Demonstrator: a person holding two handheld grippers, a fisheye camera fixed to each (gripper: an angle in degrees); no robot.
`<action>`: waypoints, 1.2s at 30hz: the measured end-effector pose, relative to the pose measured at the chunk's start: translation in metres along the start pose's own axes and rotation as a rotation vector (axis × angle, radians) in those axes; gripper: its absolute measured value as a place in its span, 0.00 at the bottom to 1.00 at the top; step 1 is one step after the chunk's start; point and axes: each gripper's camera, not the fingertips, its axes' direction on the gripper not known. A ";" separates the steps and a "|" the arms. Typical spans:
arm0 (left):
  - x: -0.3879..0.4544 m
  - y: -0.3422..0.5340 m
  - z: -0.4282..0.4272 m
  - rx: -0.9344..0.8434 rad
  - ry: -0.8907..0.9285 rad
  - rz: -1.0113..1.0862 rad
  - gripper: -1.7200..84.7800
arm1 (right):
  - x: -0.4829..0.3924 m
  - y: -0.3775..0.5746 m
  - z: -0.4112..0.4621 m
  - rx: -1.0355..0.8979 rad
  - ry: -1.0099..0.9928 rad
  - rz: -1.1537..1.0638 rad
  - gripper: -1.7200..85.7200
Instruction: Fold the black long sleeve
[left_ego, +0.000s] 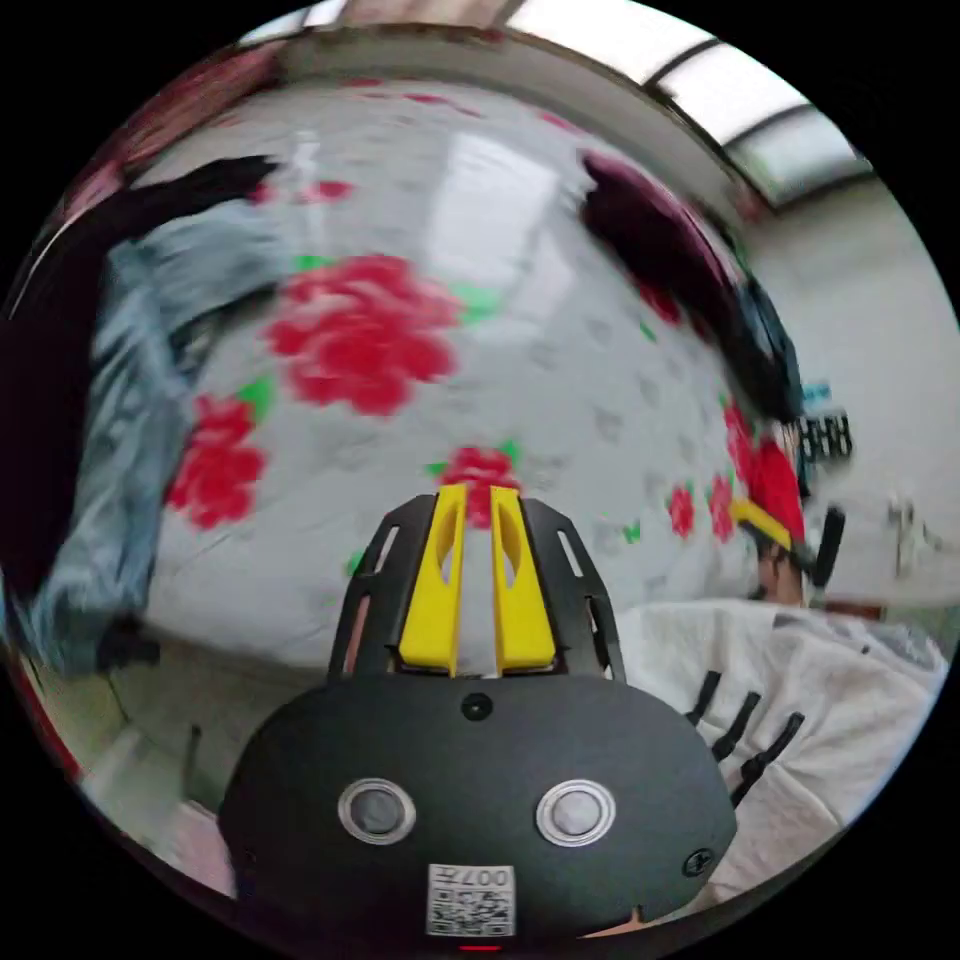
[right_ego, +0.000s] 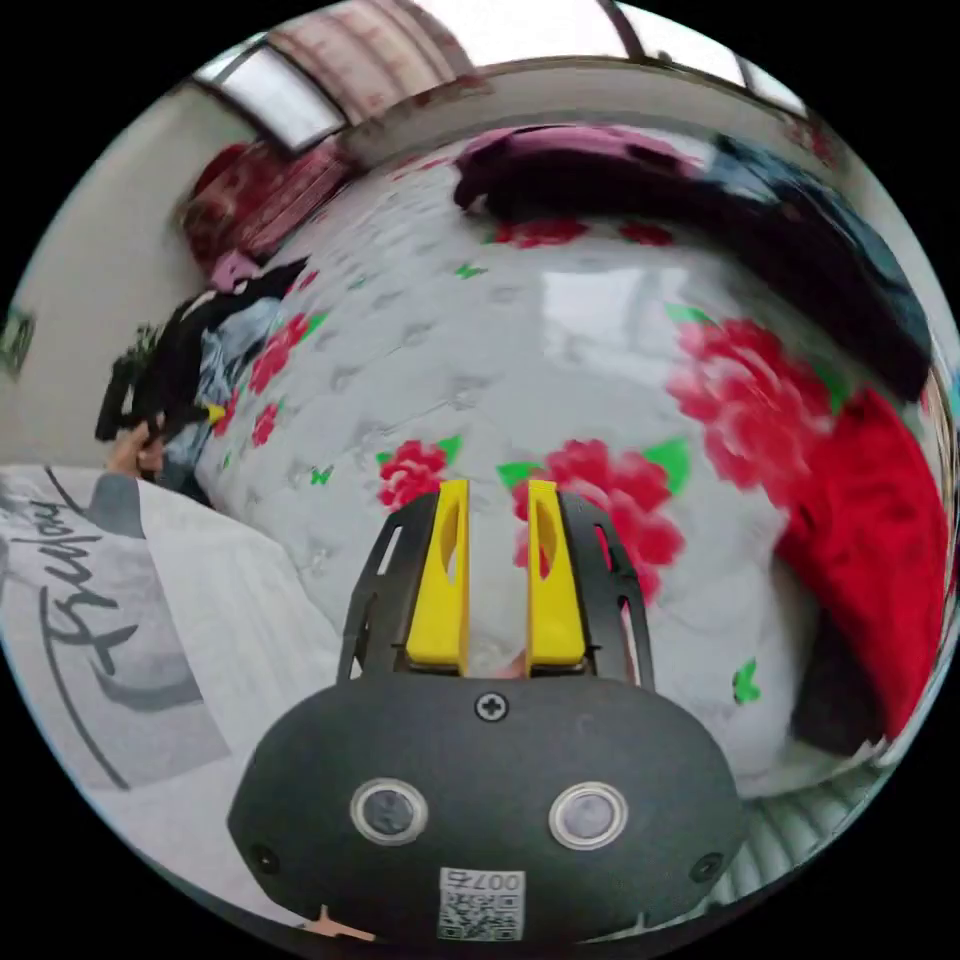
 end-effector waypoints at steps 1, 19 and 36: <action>-0.017 0.007 -0.013 0.045 -0.013 -0.070 0.08 | -0.039 -0.016 0.025 -0.040 0.005 -0.099 0.09; -0.276 0.015 -0.231 0.458 -0.343 -0.678 0.15 | -0.251 -0.038 0.232 -0.379 0.165 -0.433 0.11; -0.090 0.035 -0.330 0.719 0.170 0.133 0.01 | -0.214 -0.050 0.253 -0.318 0.114 -0.178 0.09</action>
